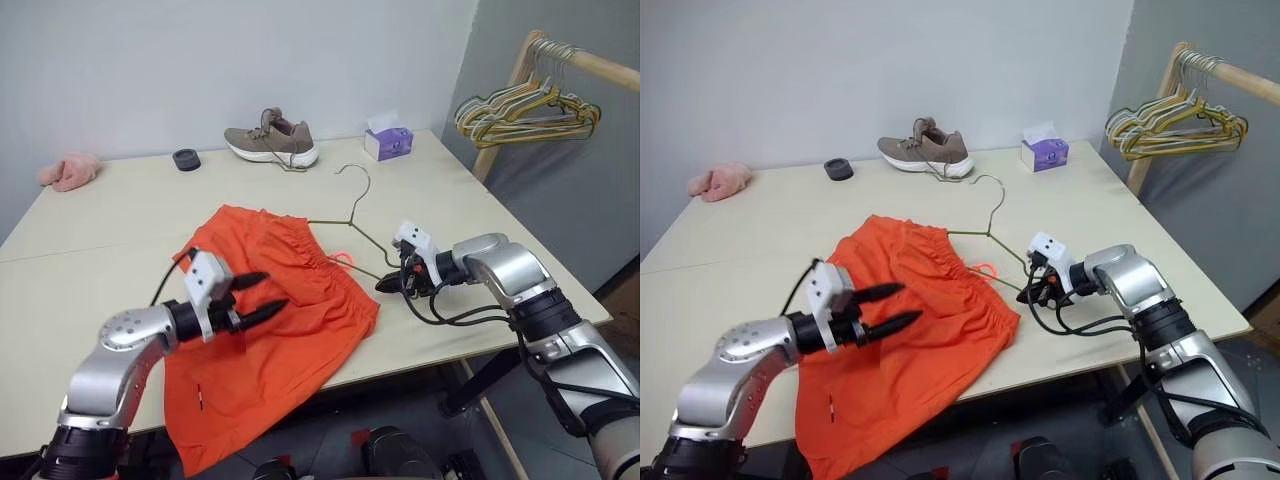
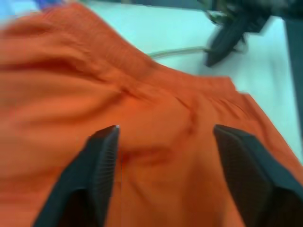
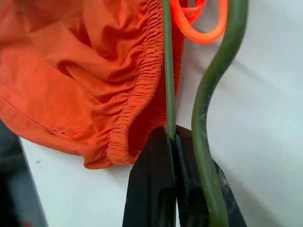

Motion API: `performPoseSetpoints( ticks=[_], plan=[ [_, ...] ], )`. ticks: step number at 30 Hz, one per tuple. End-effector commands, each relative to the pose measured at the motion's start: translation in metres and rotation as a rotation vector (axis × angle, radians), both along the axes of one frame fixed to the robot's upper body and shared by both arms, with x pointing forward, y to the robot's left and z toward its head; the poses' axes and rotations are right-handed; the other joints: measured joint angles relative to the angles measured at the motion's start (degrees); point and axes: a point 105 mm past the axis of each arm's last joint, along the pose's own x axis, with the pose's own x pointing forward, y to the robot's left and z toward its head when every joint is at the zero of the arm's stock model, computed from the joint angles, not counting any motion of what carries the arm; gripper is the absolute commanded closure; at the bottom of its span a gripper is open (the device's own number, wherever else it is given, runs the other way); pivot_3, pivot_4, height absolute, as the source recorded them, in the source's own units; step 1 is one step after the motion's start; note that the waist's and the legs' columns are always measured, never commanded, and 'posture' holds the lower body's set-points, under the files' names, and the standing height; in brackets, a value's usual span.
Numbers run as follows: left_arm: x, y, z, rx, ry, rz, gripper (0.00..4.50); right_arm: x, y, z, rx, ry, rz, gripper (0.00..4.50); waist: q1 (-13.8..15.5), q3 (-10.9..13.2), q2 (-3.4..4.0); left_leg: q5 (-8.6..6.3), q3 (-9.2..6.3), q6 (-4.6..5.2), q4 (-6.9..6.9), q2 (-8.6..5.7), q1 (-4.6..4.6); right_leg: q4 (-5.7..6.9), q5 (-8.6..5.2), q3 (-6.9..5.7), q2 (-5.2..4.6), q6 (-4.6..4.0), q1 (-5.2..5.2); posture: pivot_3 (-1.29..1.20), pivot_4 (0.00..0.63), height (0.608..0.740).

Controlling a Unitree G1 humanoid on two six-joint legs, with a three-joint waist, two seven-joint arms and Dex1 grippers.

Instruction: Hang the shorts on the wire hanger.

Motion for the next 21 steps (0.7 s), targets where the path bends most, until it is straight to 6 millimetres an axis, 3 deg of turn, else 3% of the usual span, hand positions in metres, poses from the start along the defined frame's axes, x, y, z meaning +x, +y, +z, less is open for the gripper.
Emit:
performPoseSetpoints(
  ticks=[1, 5, 10, 21],
  plan=[
    [0.013, 0.026, 0.034, 0.014, -0.120, 0.082, 0.01, 0.000, 0.005, 0.012, -0.068, -0.200, 0.083, 4.50, 0.0, 0.0, 0.00, 0.00, 0.01, 0.00, 0.01, 0.00, 0.00, 0.00, 0.00, 0.01, 0.00, 0.01, 0.01, -0.19, 0.000, 0.740],
    [0.015, 0.040, 0.043, 0.098, -0.117, 0.034, 0.01, -0.002, 0.006, 0.010, -0.126, -0.306, 0.136, 4.50, -0.4, 0.0, 0.02, 0.00, 0.04, 0.00, -0.01, 0.00, 0.01, -0.01, 0.00, 0.04, 0.00, 0.00, -0.01, -0.19, 0.000, 0.740],
    [0.013, 0.046, 0.035, 0.239, -0.080, -0.068, 0.01, 0.000, 0.010, 0.013, -0.160, -0.403, 0.179, 4.50, -0.3, 0.0, 0.02, 0.00, 0.05, 0.00, -0.03, 0.02, -0.02, 0.01, -0.01, 0.03, 0.01, -0.01, -0.08, -0.19, 0.000, 0.740],
    [0.020, 0.020, 0.003, 0.372, -0.075, -0.234, 0.01, -0.005, 0.027, 0.028, -0.157, -0.542, 0.262, 4.50, -0.3, 0.0, 0.01, 0.00, 0.04, 0.00, -0.02, 0.02, -0.04, 0.01, 0.00, 0.04, 0.00, -0.01, -0.07, -0.21, 0.000, 0.740]
  ],
)
